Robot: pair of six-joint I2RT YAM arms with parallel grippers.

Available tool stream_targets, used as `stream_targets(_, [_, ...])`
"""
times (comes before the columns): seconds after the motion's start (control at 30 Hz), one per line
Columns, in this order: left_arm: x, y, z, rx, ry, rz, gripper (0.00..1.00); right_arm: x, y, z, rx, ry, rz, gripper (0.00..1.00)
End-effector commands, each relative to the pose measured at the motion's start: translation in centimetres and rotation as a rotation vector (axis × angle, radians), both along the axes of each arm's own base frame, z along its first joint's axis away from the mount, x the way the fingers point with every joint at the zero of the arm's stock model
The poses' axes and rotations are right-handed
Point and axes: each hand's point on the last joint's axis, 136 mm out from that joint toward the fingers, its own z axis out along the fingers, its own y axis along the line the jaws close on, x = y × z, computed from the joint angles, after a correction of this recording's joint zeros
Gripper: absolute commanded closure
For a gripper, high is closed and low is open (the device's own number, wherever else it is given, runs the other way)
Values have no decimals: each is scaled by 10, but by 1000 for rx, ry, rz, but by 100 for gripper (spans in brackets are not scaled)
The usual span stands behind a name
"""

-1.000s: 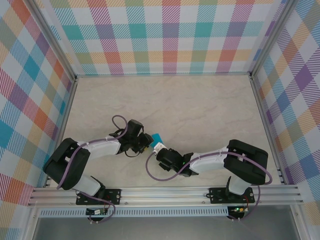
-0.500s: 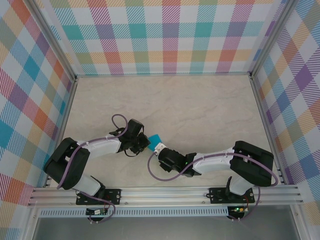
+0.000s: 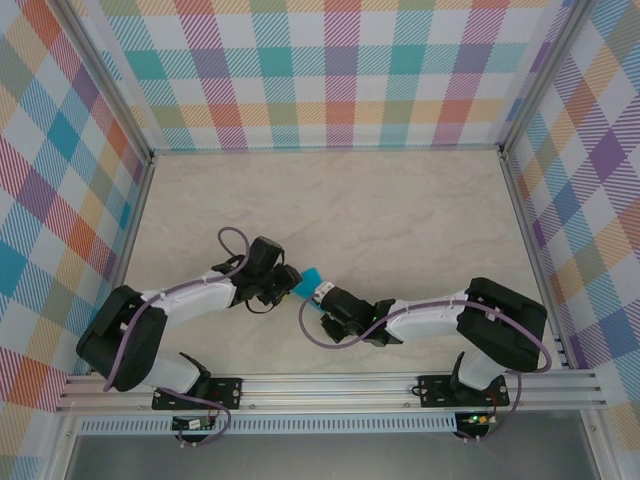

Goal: Fold a paper plane with a square sheet of paper (pick it up from the middle)
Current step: Fold the wing for the fifth time at the center of the table.

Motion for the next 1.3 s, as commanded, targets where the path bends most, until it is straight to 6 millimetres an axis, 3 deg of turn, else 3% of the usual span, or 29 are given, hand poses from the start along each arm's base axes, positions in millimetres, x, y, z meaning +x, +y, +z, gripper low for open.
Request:
stream_targets(0.0, [-2, 23, 15, 54, -38, 48, 48, -8, 13, 13, 158, 138, 1, 90])
stream_targets(0.17, [-10, 40, 28, 87, -73, 86, 43, -4, 12, 22, 274, 248, -18, 91])
stream_targets(0.33, [-15, 45, 32, 81, -86, 94, 42, -1, 8, 20, 327, 314, -54, 92])
stream_targets(1.27, [-20, 38, 22, 47, -67, 65, 43, 7, 3, 2, 513, 719, -189, 93])
